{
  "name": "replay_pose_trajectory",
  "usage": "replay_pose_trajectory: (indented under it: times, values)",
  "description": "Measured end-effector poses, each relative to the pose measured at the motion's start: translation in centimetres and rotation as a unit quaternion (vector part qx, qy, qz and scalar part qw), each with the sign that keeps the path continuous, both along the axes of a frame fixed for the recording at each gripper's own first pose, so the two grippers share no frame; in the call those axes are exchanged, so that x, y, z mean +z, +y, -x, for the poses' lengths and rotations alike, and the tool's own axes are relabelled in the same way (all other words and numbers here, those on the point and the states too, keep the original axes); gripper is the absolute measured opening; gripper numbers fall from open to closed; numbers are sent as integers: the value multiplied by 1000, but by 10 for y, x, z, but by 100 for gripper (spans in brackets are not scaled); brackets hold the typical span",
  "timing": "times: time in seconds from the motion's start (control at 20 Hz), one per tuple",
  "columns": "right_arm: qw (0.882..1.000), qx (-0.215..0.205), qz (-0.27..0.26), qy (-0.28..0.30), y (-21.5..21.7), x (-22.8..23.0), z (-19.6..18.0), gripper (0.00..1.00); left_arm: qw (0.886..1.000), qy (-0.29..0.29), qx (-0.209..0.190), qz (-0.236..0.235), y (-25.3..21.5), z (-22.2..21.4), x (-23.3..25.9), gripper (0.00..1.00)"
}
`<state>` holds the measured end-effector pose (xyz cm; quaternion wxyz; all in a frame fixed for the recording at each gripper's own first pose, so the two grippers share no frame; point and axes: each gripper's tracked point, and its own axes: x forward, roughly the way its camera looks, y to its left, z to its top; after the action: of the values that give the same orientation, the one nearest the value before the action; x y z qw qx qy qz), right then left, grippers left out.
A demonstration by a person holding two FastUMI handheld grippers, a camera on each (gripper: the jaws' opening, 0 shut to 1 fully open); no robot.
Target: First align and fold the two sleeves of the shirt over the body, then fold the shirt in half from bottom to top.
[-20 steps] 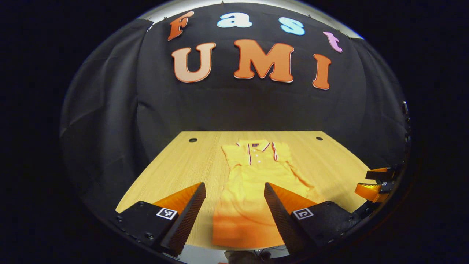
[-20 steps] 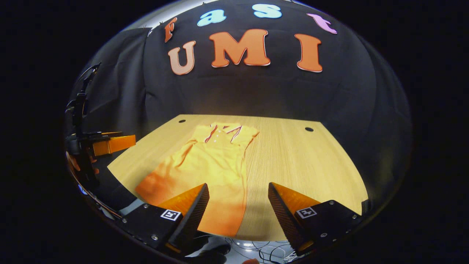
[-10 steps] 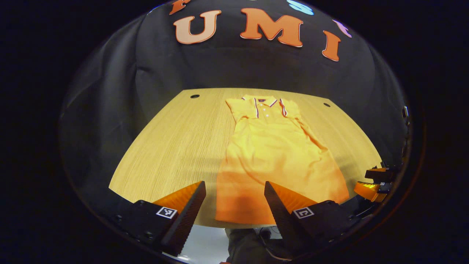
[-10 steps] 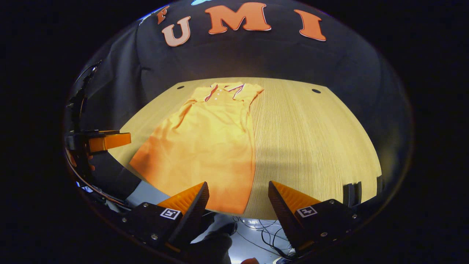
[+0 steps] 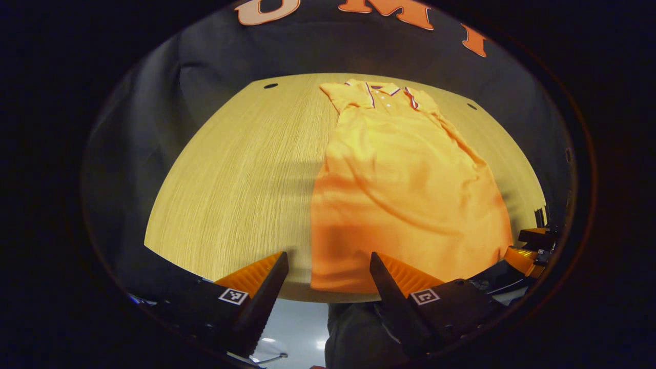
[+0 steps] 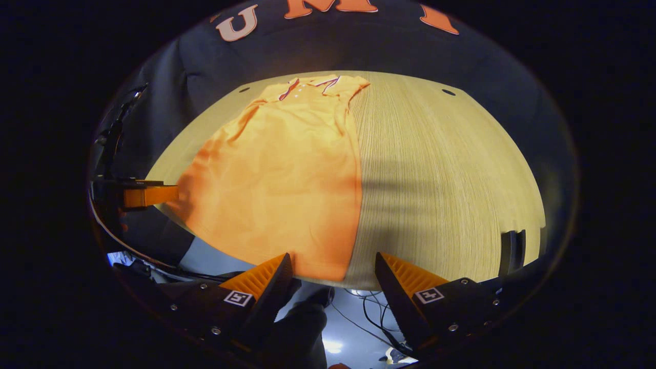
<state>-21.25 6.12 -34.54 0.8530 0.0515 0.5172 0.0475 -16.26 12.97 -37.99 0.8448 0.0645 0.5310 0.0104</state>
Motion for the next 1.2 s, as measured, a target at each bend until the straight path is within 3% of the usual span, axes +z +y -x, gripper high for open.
replay_pose_trajectory:
  times: [0.25, 0.55, 0.6, 0.65, 0.7, 0.75, 0.8, 0.85, 0.9, 0.95, 1.0, 1.2]
  values:
    - [1000, 6, 21, 13, 1, -5, -6, 99, 999, 34, -9, -5, 10, 1, -13, 99]
    - [999, -13, 29, 22, 3, -6, -9, 96, 999, -1, -50, 16, -19, 3, -14, 95]
    - [999, -17, 28, 21, 3, -6, -9, 77, 998, -3, -55, 17, -24, 2, -15, 93]
    - [999, -24, 28, 17, 1, -7, -12, 76, 998, -5, -58, 21, -28, 2, -16, 79]
    - [999, -40, 25, 11, -2, -7, -15, 57, 998, -10, -62, 26, -33, 1, -18, 75]
    - [998, -59, 20, 4, -3, -8, -18, 46, 997, -18, -60, 34, -37, -2, -15, 53]
    - [998, -69, 5, 2, 0, -6, -18, 23, 998, -17, -45, 37, -37, 0, -17, 30]
    - [998, -68, -4, 2, 3, -6, -21, 18, 998, -21, -41, 39, -36, 4, -13, 6]
    - [997, -76, -24, -1, 6, -3, -23, 8, 998, -19, -43, 45, -35, 5, -13, 7]
    - [996, -70, -61, 7, 22, -5, -22, 5, 997, -21, -40, 58, -38, 4, -11, 7]
    - [993, -77, -89, 11, 31, -4, -23, 5, 996, -18, -37, 75, -41, 8, -11, 1]
    - [986, -88, -143, -14, 41, 13, -40, 3, 995, -50, -30, 83, -39, -5, 4, 1]
